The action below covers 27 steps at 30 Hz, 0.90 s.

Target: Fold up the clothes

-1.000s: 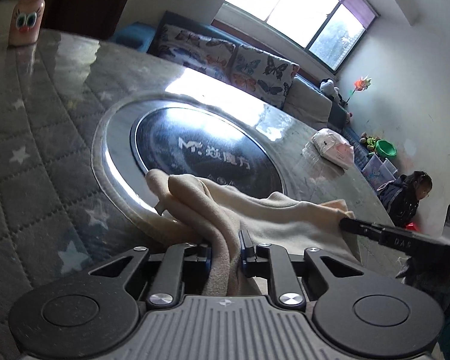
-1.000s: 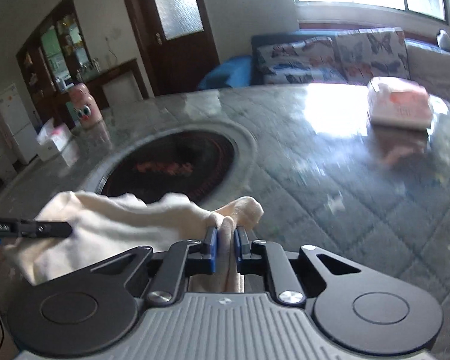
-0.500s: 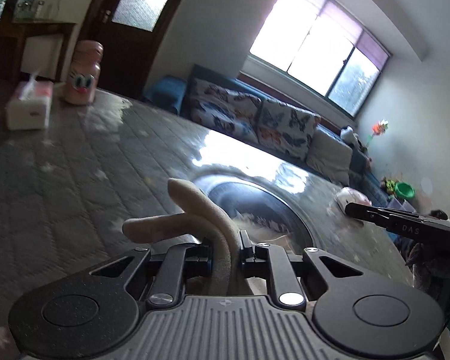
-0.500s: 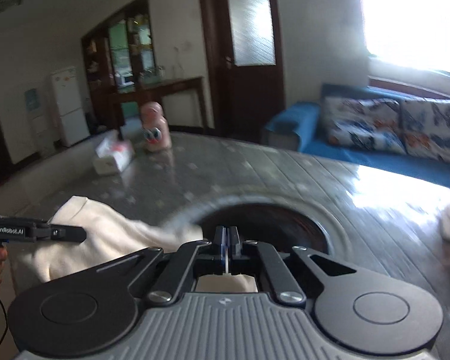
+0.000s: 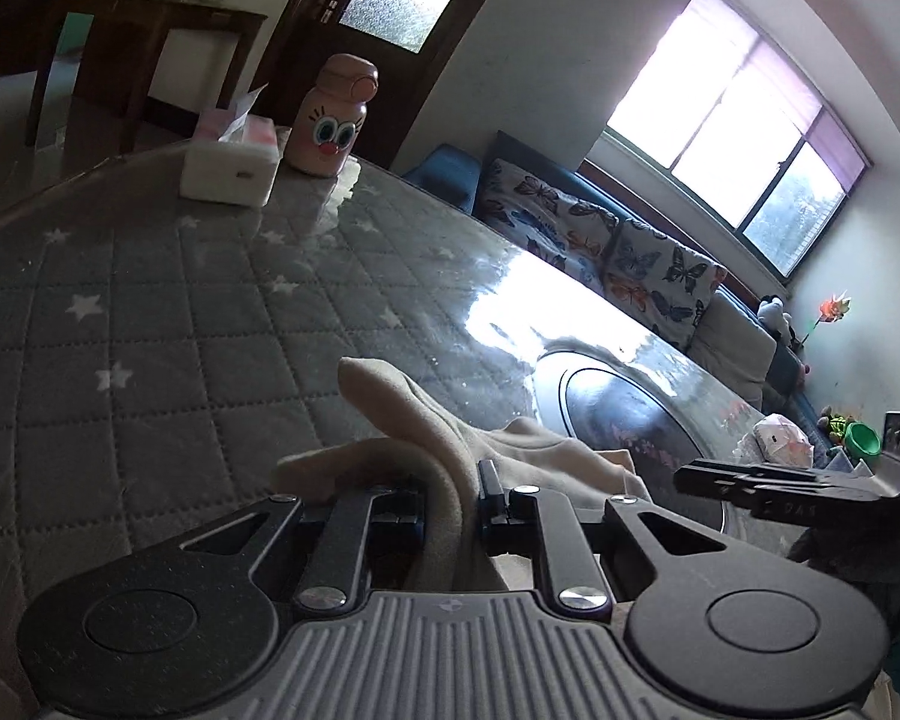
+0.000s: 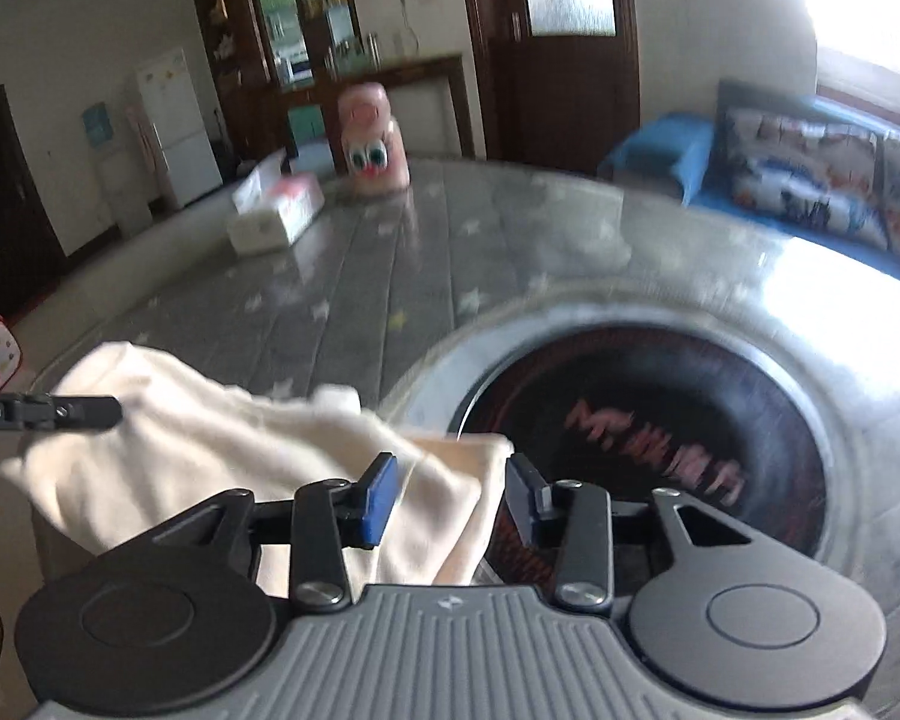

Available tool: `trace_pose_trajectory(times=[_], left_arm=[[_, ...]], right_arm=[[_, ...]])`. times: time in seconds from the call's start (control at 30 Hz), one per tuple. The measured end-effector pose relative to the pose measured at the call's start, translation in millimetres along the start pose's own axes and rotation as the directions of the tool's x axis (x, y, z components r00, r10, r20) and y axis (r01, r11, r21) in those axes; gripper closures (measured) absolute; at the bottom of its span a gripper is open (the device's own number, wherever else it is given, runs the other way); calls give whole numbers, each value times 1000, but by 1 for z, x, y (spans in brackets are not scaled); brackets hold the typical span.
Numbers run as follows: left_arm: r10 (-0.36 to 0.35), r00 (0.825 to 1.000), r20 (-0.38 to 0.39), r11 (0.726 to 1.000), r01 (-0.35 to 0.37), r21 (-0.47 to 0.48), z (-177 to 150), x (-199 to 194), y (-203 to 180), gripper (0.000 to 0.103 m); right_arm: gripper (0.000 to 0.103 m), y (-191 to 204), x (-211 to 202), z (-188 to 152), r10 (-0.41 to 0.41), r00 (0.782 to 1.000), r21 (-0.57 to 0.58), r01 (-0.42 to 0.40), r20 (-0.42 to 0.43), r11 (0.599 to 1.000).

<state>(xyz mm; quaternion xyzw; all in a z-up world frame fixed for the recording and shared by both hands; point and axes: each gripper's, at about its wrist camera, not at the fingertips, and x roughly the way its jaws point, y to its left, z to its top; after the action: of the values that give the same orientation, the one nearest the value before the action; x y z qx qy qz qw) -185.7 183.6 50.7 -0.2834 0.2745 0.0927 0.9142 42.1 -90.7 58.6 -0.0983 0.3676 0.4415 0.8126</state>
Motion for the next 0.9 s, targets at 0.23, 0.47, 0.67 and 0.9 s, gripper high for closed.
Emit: trace_pose_trajectory(times=[0.23, 0.47, 0.67, 0.9], left_arm=[[6, 1000, -17, 1000, -6, -3, -3, 4, 8, 86], [22, 999, -32, 1000, -22, 2, -6, 8, 13, 86], [25, 1000, 15, 999, -25, 23, 7, -3, 9, 87], [53, 992, 117, 996, -61, 71, 32, -29, -1, 87]], right_arm=[[62, -8, 26, -14, 30, 999, 84, -26, -44, 996], [88, -12, 39, -19, 77, 995, 141, -69, -55, 988], [94, 8, 30, 1, 81, 997, 67, -81, 0, 994], [94, 35, 19, 38, 107, 990, -12, -106, 94, 994]])
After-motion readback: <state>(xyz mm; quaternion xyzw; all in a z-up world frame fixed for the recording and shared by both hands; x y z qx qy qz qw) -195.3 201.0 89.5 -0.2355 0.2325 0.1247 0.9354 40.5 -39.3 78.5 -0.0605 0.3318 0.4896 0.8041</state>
